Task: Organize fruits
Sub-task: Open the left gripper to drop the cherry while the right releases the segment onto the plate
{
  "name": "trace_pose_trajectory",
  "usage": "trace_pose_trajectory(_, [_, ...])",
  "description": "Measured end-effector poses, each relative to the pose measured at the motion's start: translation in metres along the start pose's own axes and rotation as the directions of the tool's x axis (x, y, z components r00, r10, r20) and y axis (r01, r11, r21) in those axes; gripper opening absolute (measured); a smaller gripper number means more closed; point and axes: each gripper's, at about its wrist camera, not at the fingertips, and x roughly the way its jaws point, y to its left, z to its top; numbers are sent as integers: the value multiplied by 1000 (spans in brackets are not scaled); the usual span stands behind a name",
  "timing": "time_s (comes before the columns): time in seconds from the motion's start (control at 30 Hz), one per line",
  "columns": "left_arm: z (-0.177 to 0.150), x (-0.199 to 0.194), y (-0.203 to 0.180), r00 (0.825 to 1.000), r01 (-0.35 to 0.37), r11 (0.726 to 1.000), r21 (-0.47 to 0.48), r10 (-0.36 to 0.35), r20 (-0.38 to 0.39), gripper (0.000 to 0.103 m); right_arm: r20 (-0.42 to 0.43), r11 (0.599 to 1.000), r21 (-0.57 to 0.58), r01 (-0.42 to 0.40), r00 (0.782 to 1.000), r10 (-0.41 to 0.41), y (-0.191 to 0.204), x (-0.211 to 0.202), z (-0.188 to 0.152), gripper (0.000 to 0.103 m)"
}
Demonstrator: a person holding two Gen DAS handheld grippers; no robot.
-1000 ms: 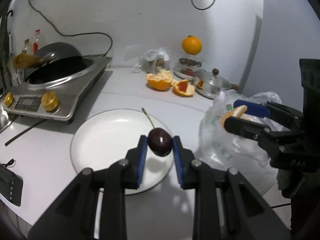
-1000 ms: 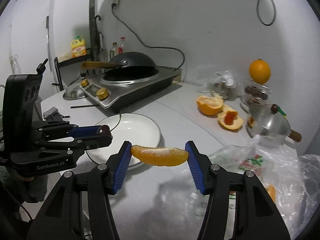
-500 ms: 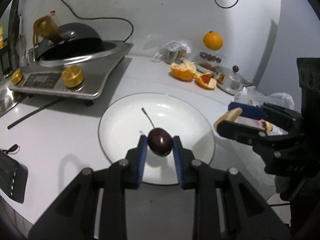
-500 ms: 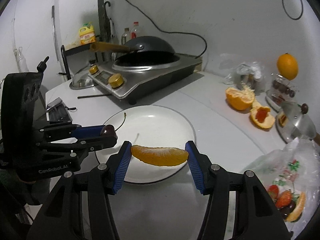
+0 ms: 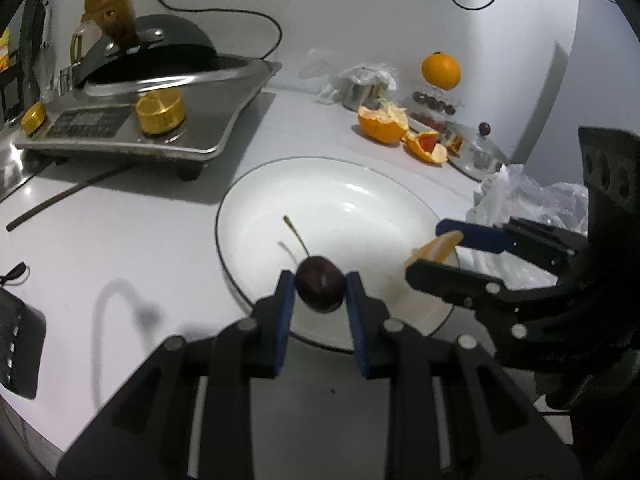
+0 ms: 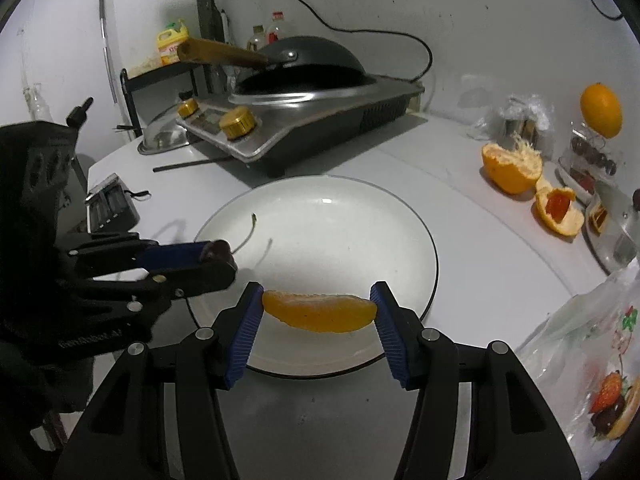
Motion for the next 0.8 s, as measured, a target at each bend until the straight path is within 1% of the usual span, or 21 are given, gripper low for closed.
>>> trace_pose_trajectory(0.23, [0, -2, 3, 1000, 4, 1000, -16, -4, 0, 28, -27, 1000, -10, -3, 1000, 2, 5, 7, -2, 58])
trace_pose_trajectory(0.37, [0, -7, 4, 1000, -3, 1000, -20, 3, 5, 32, -38, 1000, -13, 3, 999, -3, 5, 8, -2, 59])
trace_pose_trajectory(0.47, [1, -10, 4, 1000, -9, 1000, -24, 9, 10, 33, -33, 1000, -18, 7, 999, -8, 6, 7, -1, 60])
trace_pose_trajectory(0.5, [1, -11, 4, 1000, -10, 1000, -23, 11, 13, 34, -30, 1000, -20, 6, 1000, -7, 8, 6, -1, 63])
trace_pose_trajectory(0.57, [1, -15, 3, 1000, -13, 1000, -22, 14, 19, 40, -20, 1000, -24, 9, 1000, -10, 9, 3, 0, 69])
trace_pose_trajectory(0.6, [0, -17, 2, 1000, -15, 1000, -22, 16, 23, 47, -16, 1000, -27, 12, 1000, -12, 9, 2, 0, 72])
trace_pose_trajectory(0.63, [1, -19, 3, 999, -20, 999, -25, 21, 27, 51, -13, 999, -31, 13, 1000, -14, 10, 0, 0, 73])
trace_pose_trajectory(0.8, [0, -28, 1, 998, -34, 999, -30, 35, 43, 51, 2, 999, -32, 22, 1000, -22, 11, -10, -1, 73])
